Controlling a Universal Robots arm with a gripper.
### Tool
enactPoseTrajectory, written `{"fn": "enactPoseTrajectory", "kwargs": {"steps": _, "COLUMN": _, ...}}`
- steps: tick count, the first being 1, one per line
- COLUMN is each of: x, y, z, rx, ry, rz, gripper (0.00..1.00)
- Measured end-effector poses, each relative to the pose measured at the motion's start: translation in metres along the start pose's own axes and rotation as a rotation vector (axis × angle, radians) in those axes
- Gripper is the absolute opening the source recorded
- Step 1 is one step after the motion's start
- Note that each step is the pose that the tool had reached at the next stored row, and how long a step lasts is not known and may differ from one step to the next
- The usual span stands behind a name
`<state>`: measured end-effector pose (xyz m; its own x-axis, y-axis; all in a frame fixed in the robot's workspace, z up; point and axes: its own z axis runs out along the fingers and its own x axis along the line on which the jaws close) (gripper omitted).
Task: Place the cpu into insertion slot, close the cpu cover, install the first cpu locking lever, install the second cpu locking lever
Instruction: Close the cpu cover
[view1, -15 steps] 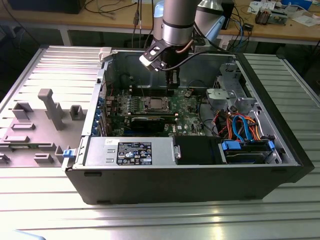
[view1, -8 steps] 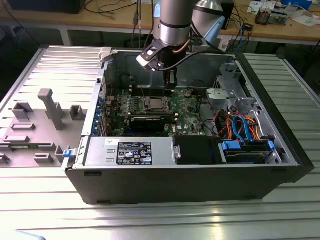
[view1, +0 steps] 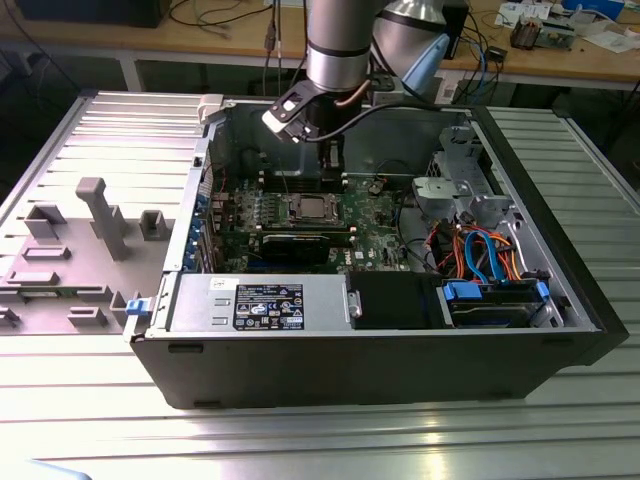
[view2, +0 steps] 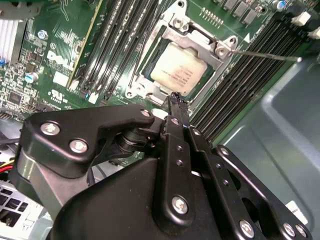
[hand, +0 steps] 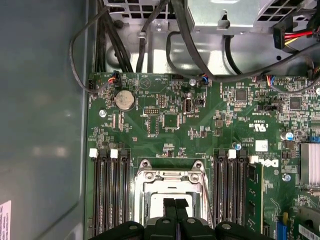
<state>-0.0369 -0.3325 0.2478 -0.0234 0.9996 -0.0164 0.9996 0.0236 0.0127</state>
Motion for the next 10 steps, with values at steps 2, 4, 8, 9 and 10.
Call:
{"fn": "enactPoseTrajectory", "kwargs": {"steps": 2, "x": 0.0001, "y": -0.0019, "z": 0.0000, "rx": 0.0001, "ry": 0.0000, "rz": 0.000, "gripper": 0.11}}
{"fn": "enactPoseTrajectory", "kwargs": {"steps": 4, "x": 0.0001, "y": -0.0038, "z": 0.0001, "rx": 0.0001, "ry": 0.0001, "rz": 0.000, "gripper": 0.11}}
{"fn": "enactPoseTrajectory", "kwargs": {"steps": 8, "x": 0.0001, "y": -0.0055, "z": 0.0002, "rx": 0.0007, "ry": -0.0001, "rz": 0.000, "gripper": 0.11}}
{"fn": "enactPoseTrajectory", "kwargs": {"steps": 9, "x": 0.0001, "y": -0.0055, "z": 0.0002, "rx": 0.0007, "ry": 0.0000, "rz": 0.000, "gripper": 0.11}}
{"fn": "enactPoseTrajectory", "kwargs": {"steps": 10, "x": 0.0001, "y": -0.0058, "z": 0.0003, "rx": 0.0007, "ry": 0.0000, "rz": 0.000, "gripper": 0.11}}
